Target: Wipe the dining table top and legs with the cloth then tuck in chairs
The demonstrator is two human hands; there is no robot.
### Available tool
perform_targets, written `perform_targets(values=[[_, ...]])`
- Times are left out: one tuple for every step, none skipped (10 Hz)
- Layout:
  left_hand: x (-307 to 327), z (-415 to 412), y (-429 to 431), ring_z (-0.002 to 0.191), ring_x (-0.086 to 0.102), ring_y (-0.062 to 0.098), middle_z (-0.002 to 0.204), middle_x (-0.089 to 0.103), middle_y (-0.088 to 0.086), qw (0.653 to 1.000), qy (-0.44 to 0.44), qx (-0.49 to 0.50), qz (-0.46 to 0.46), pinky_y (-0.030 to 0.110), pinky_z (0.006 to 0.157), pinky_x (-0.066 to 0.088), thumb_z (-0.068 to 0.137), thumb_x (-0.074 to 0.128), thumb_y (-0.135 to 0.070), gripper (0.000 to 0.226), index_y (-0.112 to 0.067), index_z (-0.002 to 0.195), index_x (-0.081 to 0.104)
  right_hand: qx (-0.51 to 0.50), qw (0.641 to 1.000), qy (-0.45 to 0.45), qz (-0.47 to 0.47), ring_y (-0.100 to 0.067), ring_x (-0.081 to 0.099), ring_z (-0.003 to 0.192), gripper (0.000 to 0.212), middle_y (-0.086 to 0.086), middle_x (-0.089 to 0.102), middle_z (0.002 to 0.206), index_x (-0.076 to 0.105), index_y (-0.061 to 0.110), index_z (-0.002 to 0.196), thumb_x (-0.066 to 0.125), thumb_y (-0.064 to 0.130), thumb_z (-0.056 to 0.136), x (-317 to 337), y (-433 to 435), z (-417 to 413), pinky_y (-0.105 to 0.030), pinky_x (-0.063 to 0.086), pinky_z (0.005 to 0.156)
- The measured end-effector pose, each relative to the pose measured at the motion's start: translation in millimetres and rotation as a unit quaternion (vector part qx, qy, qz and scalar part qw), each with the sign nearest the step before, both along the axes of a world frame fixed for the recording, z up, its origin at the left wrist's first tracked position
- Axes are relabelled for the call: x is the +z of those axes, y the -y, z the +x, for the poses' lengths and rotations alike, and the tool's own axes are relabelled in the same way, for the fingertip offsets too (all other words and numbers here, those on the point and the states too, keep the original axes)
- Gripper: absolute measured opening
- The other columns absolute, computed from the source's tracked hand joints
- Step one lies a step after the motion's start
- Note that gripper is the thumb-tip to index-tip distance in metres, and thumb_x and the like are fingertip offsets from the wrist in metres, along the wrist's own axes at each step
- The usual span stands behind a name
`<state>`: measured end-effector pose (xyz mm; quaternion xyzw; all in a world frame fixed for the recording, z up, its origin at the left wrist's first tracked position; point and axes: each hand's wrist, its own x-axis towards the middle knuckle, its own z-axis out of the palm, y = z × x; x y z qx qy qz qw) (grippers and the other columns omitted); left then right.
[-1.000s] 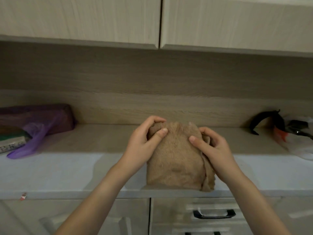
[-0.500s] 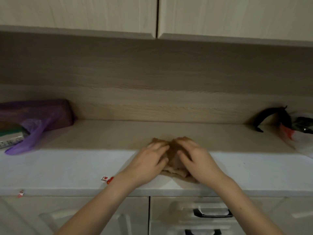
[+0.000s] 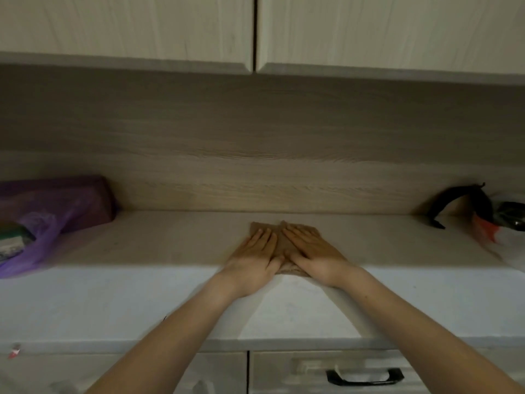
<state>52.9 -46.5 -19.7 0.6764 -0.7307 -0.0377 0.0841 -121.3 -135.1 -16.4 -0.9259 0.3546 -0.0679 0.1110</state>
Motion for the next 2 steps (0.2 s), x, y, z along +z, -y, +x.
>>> perform_targets(values=[[4, 0, 8, 0.148, 0.001, 0.017, 0.161, 0.005, 0.009, 1.000, -0.013, 0.005, -0.001, 0.029, 0.119, -0.002, 0.101, 0.024, -0.039, 0.061, -0.008, 0.152, 0.010, 0.010, 1.000, 0.011, -0.009, -0.008, 0.004, 0.149, 0.060, 0.008, 0.004, 0.163, 0.014, 0.021, 0.156, 0.031, 0.043, 0.102, -1, 10, 3, -0.027, -0.003, 0.121], [12, 0, -1, 0.148, 0.002, 0.015, 0.161, 0.007, 0.005, 0.998, -0.059, 0.017, 0.015, 0.033, 0.118, 0.000, 0.100, 0.026, -0.042, 0.061, -0.013, 0.152, 0.012, -0.029, 0.997, 0.058, 0.051, -0.008, 0.008, 0.149, 0.055, 0.010, 0.012, 0.162, 0.020, 0.027, 0.154, 0.033, 0.043, 0.103, 11, -5, 0, -0.019, -0.002, 0.116]])
